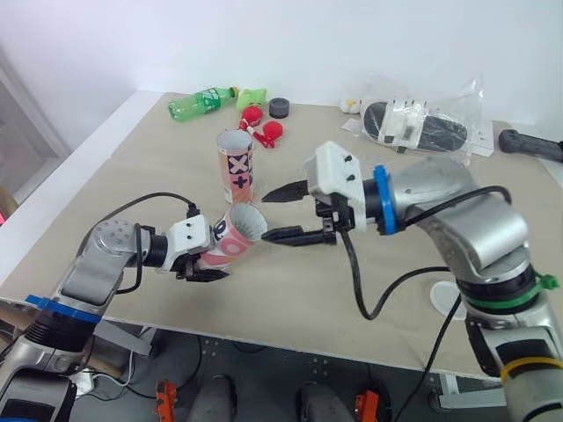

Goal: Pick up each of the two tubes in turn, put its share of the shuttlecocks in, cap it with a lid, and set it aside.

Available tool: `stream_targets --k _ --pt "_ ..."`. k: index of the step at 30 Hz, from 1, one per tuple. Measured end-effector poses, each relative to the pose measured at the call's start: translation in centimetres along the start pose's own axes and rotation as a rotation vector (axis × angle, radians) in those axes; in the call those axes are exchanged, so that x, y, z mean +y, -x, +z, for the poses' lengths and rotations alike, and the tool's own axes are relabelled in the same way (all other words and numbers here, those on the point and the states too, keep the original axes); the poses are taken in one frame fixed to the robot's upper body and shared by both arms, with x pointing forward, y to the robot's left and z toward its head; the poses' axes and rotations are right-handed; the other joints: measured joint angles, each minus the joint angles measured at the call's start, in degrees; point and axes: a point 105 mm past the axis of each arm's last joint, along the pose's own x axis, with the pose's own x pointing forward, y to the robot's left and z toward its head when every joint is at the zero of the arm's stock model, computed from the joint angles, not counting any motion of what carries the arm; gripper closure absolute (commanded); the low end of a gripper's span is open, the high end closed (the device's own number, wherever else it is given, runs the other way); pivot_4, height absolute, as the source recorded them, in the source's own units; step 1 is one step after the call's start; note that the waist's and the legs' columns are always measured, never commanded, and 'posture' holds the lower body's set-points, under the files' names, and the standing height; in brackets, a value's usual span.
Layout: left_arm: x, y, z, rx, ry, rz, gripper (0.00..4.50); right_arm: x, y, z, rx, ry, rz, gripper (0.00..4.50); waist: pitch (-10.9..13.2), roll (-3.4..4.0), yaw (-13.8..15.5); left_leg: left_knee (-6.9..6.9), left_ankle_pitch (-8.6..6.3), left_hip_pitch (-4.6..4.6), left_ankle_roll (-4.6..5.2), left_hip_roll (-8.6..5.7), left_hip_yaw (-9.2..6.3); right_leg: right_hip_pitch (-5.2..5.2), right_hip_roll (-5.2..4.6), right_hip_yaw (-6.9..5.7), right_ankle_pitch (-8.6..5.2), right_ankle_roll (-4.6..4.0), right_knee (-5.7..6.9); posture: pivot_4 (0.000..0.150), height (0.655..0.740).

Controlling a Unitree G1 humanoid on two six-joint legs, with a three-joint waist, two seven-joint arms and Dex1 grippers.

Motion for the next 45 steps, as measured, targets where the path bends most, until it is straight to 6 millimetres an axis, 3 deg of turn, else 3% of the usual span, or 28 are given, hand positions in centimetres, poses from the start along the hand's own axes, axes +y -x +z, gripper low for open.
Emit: stream_targets --k 3,12,15,18,28,37,43,45 --pt "0.1 0.0 0.0 0.005 -0.003 -0.004 1.49 -0.8 -0.2 0.2 0.066 0.075 0.027 4.44 0.0 0.01 0.0 0.01 0.00 0.04 0.00 0.06 0.01 -0.22 0.00 -0.09 0.01 -0.06 0.00 0.150 0.7400" --pt "0.3 -0.2 0.3 0.005 -0.010 -0.027 1.49 -1.7 -3.9 -0.5 0.229 0.254 0.181 4.44 0.0 0.02 0.2 0.01 0.01 -0.01 0.00 0.04 0.05 -0.29 -0.02 -0.08 -0.03 -0.05 0.01 0.150 0.7400" --pt "0.3 -0.2 0.2 0.004 -0.009 -0.030 1.49 -1.5 -6.7 -3.0 0.308 0.273 0.275 4.44 0.0 0.02 0.2 0.03 0.01 -0.02 0.00 0.03 0.04 -0.27 -0.01 -0.11 -0.04 -0.06 0.04 0.150 0.7400" --pt "0.3 -0.3 0.2 0.004 -0.012 -0.030 1.49 -1.1 -8.0 -3.8 0.327 0.297 0.314 4.44 0.0 0.03 0.2 0.04 0.02 -0.02 0.00 0.03 0.04 -0.25 -0.01 -0.12 -0.04 -0.05 0.05 0.150 0.7400" --pt "0.2 -0.1 -0.5 0.012 0.019 0.006 1.49 -1.2 -10.8 -3.8 0.346 0.383 0.364 4.44 -0.1 0.14 -0.2 0.00 0.01 0.52 -0.01 0.36 0.01 0.13 0.08 -0.50 0.02 -0.34 0.09 0.150 0.7400" --pt "0.1 -0.1 -0.7 0.016 0.026 0.011 1.49 -0.9 -11.2 -3.9 0.356 0.413 0.389 4.44 -0.5 0.40 -0.3 -0.09 0.01 0.65 -0.02 0.52 0.03 0.13 0.22 -0.51 0.00 -0.43 0.12 0.150 0.7400" --pt "0.0 -0.2 -0.4 0.010 0.013 0.006 1.49 -1.2 -10.1 -3.7 0.346 0.367 0.379 4.44 -0.5 0.40 -0.1 -0.06 0.02 0.41 -0.04 0.47 0.03 0.05 0.14 -0.58 -0.04 -0.54 0.12 0.150 0.7400" --pt "-0.1 -0.2 -0.3 0.005 0.007 0.000 1.49 -1.5 -8.8 -3.1 0.332 0.353 0.363 4.44 -0.4 0.39 0.1 -0.06 0.00 0.28 -0.08 0.37 0.03 0.00 0.05 -0.57 -0.14 -0.47 0.10 0.150 0.7400"
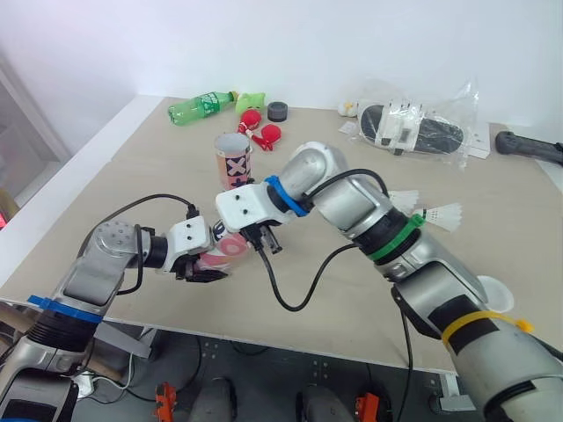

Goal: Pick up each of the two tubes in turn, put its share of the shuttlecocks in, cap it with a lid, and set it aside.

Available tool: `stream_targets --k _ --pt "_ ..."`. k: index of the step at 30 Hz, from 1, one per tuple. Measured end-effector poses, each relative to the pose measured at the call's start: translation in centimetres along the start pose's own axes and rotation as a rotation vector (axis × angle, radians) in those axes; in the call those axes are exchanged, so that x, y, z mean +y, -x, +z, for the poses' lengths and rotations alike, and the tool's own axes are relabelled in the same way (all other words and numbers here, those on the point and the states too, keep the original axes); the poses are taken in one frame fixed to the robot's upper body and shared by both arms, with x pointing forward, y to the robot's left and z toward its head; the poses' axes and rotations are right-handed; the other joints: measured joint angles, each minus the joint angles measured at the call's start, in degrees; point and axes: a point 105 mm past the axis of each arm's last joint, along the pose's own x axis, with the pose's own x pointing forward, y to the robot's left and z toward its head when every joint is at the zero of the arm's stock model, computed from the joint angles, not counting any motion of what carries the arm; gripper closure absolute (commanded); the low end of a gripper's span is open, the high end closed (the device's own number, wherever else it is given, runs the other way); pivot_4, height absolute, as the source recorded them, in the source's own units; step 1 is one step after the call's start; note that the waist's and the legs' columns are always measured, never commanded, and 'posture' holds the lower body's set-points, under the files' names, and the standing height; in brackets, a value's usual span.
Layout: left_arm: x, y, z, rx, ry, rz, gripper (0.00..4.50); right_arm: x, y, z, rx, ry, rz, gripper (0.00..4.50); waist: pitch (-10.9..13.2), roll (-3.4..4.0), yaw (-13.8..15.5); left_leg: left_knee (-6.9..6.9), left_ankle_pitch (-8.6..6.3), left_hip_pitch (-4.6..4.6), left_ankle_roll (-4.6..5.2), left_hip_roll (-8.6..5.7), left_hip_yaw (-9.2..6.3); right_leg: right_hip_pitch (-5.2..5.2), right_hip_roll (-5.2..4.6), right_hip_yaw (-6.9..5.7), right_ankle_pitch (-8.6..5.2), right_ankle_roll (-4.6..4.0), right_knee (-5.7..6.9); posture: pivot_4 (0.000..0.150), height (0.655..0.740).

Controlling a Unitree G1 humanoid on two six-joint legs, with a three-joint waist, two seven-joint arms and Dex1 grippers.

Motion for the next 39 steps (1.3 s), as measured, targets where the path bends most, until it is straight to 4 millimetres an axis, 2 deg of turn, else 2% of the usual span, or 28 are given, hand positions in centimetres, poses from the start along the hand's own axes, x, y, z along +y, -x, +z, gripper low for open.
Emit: stream_targets --k 8,14,16,18,19,21,25,28,34,39 --pt "0.0 -0.1 0.1 -0.003 -0.002 -0.005 1.49 -0.2 4.1 1.0 -0.036 -0.004 -0.093 4.44 0.0 0.00 0.1 -0.01 -0.04 -0.02 -0.06 -0.04 -0.04 0.03 -0.01 -0.02 -0.10 0.04 0.00 0.150 0.7400" --pt "0.1 -0.3 0.3 -0.008 -0.003 -0.007 1.49 0.1 5.7 0.8 -0.097 -0.064 -0.138 4.44 0.0 -0.01 0.5 0.01 -0.03 -0.05 -0.06 -0.04 -0.01 0.04 -0.05 -0.02 -0.10 0.04 -0.01 0.150 0.7400" --pt "0.0 -0.4 0.4 -0.013 -0.005 -0.010 1.49 0.4 7.9 1.0 -0.175 -0.110 -0.189 4.44 0.0 -0.03 0.9 0.00 -0.04 -0.10 -0.06 -0.04 -0.01 0.03 -0.06 -0.02 -0.13 0.06 -0.04 0.150 0.7400" --pt "0.0 -0.5 0.4 -0.015 -0.006 -0.012 1.49 0.6 9.2 1.0 -0.194 -0.122 -0.217 4.44 0.0 -0.03 1.1 -0.01 -0.04 -0.10 -0.07 -0.04 -0.01 0.02 -0.05 -0.03 -0.16 0.05 -0.05 0.150 0.7400" --pt "0.0 -0.5 0.5 -0.018 -0.006 -0.013 1.49 1.1 10.3 0.5 -0.187 -0.139 -0.238 4.44 0.0 -0.04 1.2 -0.01 -0.05 -0.10 -0.08 -0.04 -0.02 0.03 -0.06 -0.04 -0.21 0.07 -0.06 0.150 0.7400" --pt "0.0 -0.5 0.4 -0.018 -0.004 -0.012 1.49 1.6 11.1 -0.5 -0.166 -0.176 -0.255 4.44 0.0 -0.03 1.2 -0.02 -0.07 -0.09 -0.11 -0.03 0.02 0.01 -0.06 -0.02 -0.21 0.04 -0.06 0.150 0.7400" --pt "0.0 -0.5 0.4 -0.019 -0.001 -0.011 1.49 2.6 10.3 -1.8 -0.134 -0.226 -0.232 4.44 0.1 0.08 1.2 -0.03 -0.07 -0.07 -0.10 0.02 0.01 -0.02 -0.03 -0.04 -0.19 -0.03 -0.05 0.150 0.7400" --pt "0.0 -0.7 0.5 -0.025 -0.002 -0.014 1.49 2.6 8.2 -1.1 -0.110 -0.184 -0.187 4.44 0.1 0.13 1.3 -0.01 -0.07 -0.11 -0.10 -0.03 0.01 -0.02 -0.07 -0.04 -0.22 0.03 -0.05 0.150 0.7400" --pt "0.1 -0.7 0.7 -0.025 -0.008 -0.027 1.49 1.4 6.4 0.3 -0.040 -0.078 -0.164 4.44 0.1 0.13 1.3 0.00 -0.07 -0.19 -0.11 -0.11 0.01 -0.04 -0.14 -0.06 -0.27 0.10 -0.06 0.150 0.7400" --pt "0.1 -0.7 0.7 -0.023 -0.009 -0.030 1.49 1.5 4.6 -0.5 0.056 -0.037 -0.114 4.44 0.1 0.13 1.4 0.00 -0.07 -0.19 -0.10 -0.12 0.00 -0.04 -0.14 -0.07 -0.28 0.10 -0.06 0.150 0.7400"
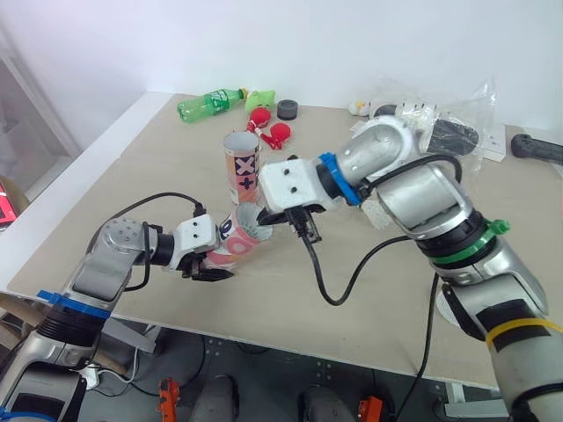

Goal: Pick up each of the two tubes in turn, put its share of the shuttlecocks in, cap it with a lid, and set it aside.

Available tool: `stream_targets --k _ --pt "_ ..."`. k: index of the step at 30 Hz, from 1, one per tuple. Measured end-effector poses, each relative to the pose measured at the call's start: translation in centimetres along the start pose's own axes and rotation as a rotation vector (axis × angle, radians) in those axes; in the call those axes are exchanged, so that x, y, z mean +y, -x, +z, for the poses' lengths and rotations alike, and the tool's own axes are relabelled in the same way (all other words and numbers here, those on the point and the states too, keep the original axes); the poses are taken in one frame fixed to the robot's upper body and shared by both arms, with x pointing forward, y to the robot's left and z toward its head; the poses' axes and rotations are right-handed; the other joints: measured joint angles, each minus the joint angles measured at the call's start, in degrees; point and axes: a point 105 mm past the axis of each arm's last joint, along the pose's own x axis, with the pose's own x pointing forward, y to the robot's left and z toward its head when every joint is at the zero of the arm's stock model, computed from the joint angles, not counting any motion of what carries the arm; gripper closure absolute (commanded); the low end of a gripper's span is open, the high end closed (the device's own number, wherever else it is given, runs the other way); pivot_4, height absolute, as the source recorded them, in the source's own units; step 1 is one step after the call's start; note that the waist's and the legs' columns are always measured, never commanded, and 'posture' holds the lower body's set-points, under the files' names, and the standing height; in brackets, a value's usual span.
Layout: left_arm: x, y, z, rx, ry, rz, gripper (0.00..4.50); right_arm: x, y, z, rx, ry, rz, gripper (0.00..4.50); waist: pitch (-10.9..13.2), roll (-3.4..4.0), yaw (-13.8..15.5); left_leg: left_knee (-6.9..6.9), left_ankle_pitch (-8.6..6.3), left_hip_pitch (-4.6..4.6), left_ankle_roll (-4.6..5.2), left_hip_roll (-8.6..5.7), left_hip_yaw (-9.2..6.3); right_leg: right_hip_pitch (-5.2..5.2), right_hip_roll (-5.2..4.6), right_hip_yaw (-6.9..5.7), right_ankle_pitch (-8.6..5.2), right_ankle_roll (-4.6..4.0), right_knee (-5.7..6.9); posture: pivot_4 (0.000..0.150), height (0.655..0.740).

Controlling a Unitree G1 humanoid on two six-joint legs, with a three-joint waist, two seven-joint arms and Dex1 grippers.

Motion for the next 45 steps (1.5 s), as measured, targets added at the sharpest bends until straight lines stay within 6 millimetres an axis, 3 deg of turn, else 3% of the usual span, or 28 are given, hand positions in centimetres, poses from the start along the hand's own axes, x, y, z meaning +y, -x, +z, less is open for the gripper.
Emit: stream_targets --k 13,36,41,45 --pt "0.0 -0.1 0.1 0.003 -0.007 0.001 1.49 -0.1 -3.0 -0.4 0.083 0.131 0.063 4.44 0.0 0.00 0.0 0.01 0.01 0.06 0.01 0.05 0.00 0.07 0.02 -0.05 0.03 -0.02 0.01 0.150 0.7400" --pt "0.0 -0.2 0.0 0.004 -0.008 0.006 1.49 0.5 -5.2 0.4 0.056 0.168 0.094 4.44 0.0 -0.02 0.0 0.01 0.01 0.16 0.01 0.07 0.00 0.17 0.04 -0.06 0.03 -0.02 0.02 0.150 0.7400" --pt "0.0 -0.2 0.0 0.005 -0.006 0.010 1.49 0.3 -5.1 0.8 0.023 0.139 0.089 4.44 0.0 -0.02 0.0 0.01 0.01 0.14 0.01 0.09 -0.01 0.17 0.05 -0.07 0.04 -0.05 0.02 0.150 0.7400" --pt "0.0 -0.2 0.0 0.001 -0.005 0.010 1.49 -0.3 -3.2 1.5 -0.039 0.088 0.056 4.44 0.0 -0.02 0.0 0.02 0.01 0.06 0.01 0.05 0.01 0.16 0.00 -0.06 0.02 0.00 0.01 0.150 0.7400"
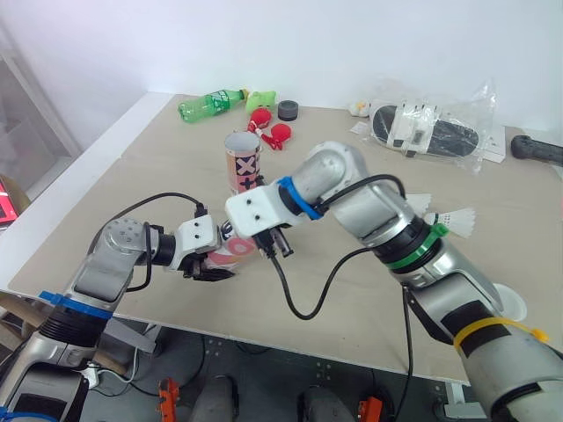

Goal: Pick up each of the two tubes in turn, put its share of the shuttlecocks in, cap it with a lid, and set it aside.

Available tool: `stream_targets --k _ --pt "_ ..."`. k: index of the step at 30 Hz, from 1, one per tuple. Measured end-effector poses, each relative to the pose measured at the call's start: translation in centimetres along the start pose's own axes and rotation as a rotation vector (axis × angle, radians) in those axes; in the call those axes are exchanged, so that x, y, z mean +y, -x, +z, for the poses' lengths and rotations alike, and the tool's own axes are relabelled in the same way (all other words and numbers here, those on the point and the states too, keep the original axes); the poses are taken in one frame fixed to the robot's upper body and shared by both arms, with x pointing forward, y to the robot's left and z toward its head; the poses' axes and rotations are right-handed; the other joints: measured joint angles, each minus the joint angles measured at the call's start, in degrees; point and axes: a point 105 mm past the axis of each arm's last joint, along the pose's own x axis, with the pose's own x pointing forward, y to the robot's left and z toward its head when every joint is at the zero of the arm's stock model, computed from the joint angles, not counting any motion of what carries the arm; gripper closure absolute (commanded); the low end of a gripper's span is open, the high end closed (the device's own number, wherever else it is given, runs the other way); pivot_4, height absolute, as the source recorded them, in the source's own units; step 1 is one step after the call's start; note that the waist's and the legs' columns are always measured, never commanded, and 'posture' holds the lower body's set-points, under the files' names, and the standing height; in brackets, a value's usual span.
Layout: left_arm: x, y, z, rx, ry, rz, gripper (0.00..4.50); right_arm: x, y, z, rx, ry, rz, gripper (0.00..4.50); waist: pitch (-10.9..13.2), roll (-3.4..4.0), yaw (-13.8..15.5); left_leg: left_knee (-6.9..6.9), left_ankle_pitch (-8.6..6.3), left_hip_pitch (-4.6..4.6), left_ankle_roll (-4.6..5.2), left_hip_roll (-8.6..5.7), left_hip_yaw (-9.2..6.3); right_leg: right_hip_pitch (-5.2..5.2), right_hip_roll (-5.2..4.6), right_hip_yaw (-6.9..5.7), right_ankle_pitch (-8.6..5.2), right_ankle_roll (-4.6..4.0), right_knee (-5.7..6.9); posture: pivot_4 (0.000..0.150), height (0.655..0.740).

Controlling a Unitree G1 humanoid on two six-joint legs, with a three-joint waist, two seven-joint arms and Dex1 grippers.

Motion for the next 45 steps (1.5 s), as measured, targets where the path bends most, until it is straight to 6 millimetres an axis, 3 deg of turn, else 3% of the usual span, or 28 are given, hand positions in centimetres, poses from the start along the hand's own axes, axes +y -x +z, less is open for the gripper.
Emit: stream_targets --k 3,8,16,22,27,32,45 --pt "0.0 0.0 0.0 -0.001 0.001 0.000 1.49 -0.7 2.4 0.8 -0.039 -0.014 -0.047 4.44 0.0 0.00 0.0 0.00 0.00 -0.02 0.00 0.02 -0.03 0.00 0.00 -0.06 -0.02 0.00 0.00 0.150 0.7400" --pt "0.0 0.0 0.0 -0.001 0.002 0.000 1.49 -1.0 4.0 0.8 -0.045 -0.031 -0.079 4.44 0.0 0.00 0.0 0.00 0.00 -0.01 0.00 0.03 -0.02 -0.01 -0.02 -0.08 -0.01 -0.02 0.00 0.150 0.7400" --pt "0.0 -0.1 0.1 -0.005 0.002 -0.003 1.49 -1.0 8.2 -1.3 -0.036 -0.146 -0.172 4.44 0.0 0.00 0.0 -0.01 0.00 -0.04 0.00 -0.08 0.08 -0.04 -0.26 -0.13 -0.05 -0.03 -0.02 0.150 0.7400" --pt "0.0 -0.1 0.1 -0.008 0.003 -0.006 1.49 0.8 6.2 -2.3 -0.012 -0.167 -0.097 4.44 0.0 0.02 0.0 -0.02 0.00 -0.04 0.00 -0.07 0.06 -0.07 -0.25 -0.17 -0.06 -0.03 -0.02 0.150 0.7400" --pt "0.1 -0.2 0.1 -0.012 -0.003 -0.008 1.49 0.9 2.8 -0.2 -0.069 -0.108 -0.034 4.44 0.0 0.02 0.0 -0.01 0.00 -0.07 0.01 -0.06 0.04 -0.03 -0.25 -0.24 -0.07 -0.02 -0.02 0.150 0.7400" --pt "0.1 -0.3 0.2 -0.014 -0.002 -0.008 1.49 1.0 -0.1 -0.8 -0.034 -0.087 0.012 4.44 0.0 0.01 0.0 0.01 0.01 -0.13 0.02 -0.12 0.06 -0.02 -0.34 -0.27 -0.08 0.00 -0.02 0.150 0.7400" --pt "0.0 -0.2 -0.2 -0.005 0.015 0.006 1.49 0.1 -3.2 -0.9 -0.007 0.006 0.020 4.44 0.0 -0.02 -0.1 -0.01 0.01 0.25 0.02 0.13 0.01 0.18 -0.09 -0.34 0.00 -0.14 -0.01 0.150 0.7400"
